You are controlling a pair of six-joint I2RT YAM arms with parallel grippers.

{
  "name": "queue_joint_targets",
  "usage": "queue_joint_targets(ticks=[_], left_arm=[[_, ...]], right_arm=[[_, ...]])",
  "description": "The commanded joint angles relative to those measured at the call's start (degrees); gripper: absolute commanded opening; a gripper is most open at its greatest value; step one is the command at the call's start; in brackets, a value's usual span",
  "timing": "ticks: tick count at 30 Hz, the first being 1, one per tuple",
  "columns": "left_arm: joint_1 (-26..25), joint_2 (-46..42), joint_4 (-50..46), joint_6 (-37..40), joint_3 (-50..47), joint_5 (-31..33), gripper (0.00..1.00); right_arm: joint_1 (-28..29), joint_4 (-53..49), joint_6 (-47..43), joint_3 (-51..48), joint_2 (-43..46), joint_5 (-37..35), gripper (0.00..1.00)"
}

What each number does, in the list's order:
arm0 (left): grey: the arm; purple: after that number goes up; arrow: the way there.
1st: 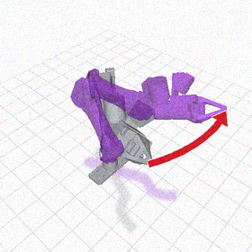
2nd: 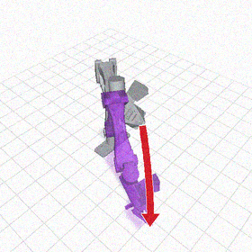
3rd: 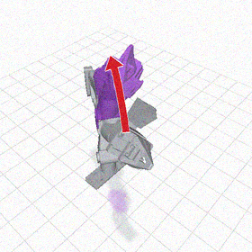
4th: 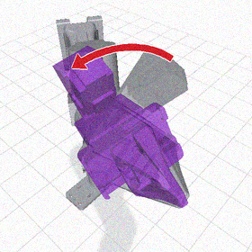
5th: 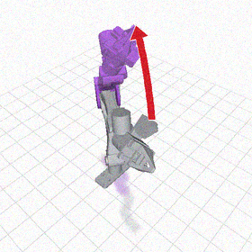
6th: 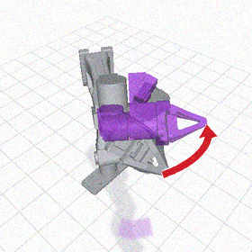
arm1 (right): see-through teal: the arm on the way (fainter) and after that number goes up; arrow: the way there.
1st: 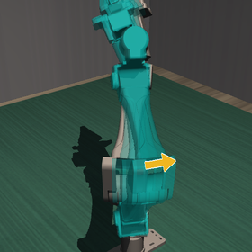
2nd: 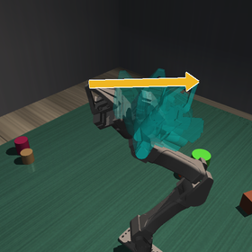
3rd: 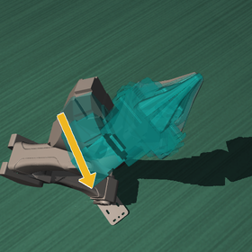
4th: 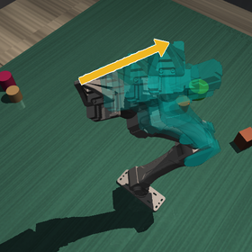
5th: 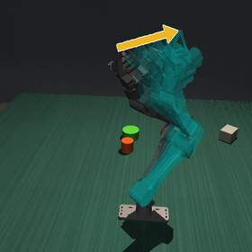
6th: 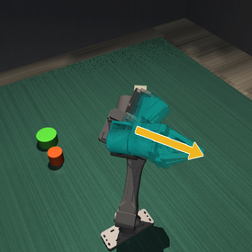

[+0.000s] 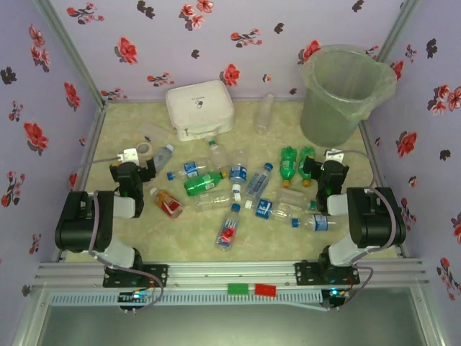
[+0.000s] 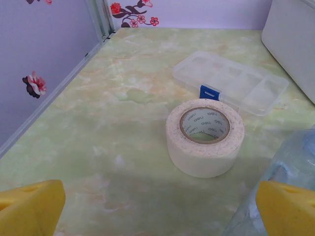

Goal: Put the plastic bottles in the bin

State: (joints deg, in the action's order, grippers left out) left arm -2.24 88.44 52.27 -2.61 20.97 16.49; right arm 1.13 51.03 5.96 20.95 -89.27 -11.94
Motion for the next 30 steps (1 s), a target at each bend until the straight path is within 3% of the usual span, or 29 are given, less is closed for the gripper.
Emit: queue_joint_targets(ticks=[1,26,30], left_arm=[[0.2,0.4,1.6,-0.4,0.6,1.0,1.00],[0.2,0.5,1.5,-0.4,0.6,1.1,1.00],[0.0,-1.2,1.4,-0.2,0.0,1.1,1.00]], right_arm=[[0.1,-0.1,-1.1,1.3,-0.3,0.7,1.00],[-0.2,-0.1,-0.9,1.2,0.0,0.9,1.00],[0.2,-4.1,-1.1,1.7,4.0,0.1,1.00]])
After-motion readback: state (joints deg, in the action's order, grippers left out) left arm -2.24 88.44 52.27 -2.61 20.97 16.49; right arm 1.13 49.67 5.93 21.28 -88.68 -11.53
